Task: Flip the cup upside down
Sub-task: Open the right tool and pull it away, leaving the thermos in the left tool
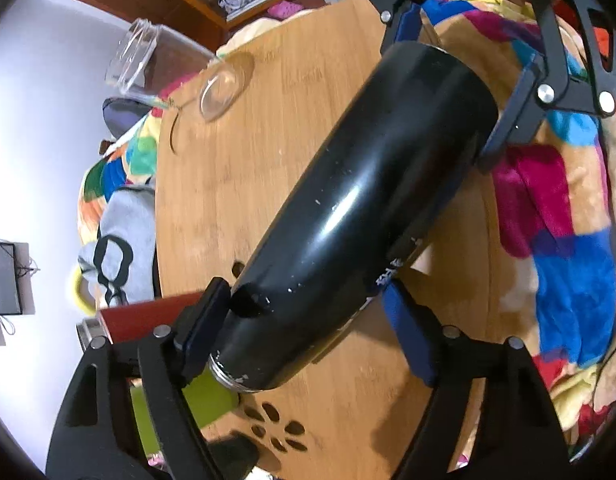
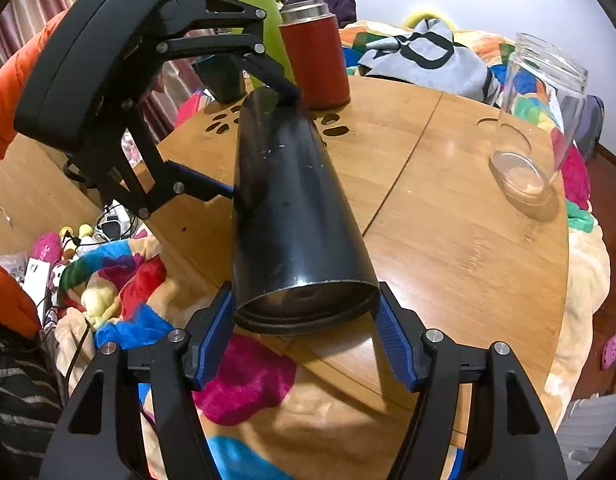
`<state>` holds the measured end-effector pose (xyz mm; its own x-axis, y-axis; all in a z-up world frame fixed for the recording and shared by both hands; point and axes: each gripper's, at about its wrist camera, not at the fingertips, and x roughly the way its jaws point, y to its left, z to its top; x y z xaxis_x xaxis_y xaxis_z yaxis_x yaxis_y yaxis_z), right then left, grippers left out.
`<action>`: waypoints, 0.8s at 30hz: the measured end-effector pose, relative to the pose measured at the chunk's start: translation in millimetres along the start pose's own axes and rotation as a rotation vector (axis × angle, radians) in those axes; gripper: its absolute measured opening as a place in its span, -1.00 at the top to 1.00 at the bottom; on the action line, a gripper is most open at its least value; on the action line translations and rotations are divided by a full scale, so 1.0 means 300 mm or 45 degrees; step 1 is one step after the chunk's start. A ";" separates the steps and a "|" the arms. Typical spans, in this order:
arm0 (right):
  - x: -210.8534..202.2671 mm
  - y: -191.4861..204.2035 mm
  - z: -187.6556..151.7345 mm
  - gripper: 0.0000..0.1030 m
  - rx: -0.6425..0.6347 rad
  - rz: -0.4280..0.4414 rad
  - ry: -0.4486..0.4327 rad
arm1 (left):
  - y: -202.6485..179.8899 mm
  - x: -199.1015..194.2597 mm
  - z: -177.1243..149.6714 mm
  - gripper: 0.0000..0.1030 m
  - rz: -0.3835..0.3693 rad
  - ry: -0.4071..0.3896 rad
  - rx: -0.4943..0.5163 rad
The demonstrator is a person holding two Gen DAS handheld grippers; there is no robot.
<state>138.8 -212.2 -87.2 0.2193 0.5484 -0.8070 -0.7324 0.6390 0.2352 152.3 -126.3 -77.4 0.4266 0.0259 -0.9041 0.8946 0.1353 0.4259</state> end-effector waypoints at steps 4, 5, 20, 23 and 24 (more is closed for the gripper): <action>0.005 -0.001 0.004 -0.24 0.013 0.016 0.000 | 0.010 0.000 -0.011 -0.47 -0.043 0.057 -0.055; 0.005 -0.004 0.002 -0.24 0.017 0.019 0.001 | 0.013 -0.003 -0.019 -0.47 -0.062 0.070 -0.084; 0.054 -0.024 0.042 -0.25 0.046 0.144 -0.092 | 0.006 0.072 -0.154 -0.27 -0.279 0.193 -0.462; 0.057 -0.032 0.053 -0.32 0.070 0.123 -0.125 | 0.016 0.068 -0.170 -0.27 -0.239 0.121 -0.547; 0.058 -0.044 0.057 -0.32 0.088 0.120 -0.139 | 0.017 0.065 -0.175 -0.27 -0.224 0.097 -0.576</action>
<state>163.3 -201.9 -94.9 0.2232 0.6610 -0.7164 -0.7080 0.6151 0.3470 158.1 -73.1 -94.7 0.2481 0.0345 -0.9681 0.7974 0.5601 0.2243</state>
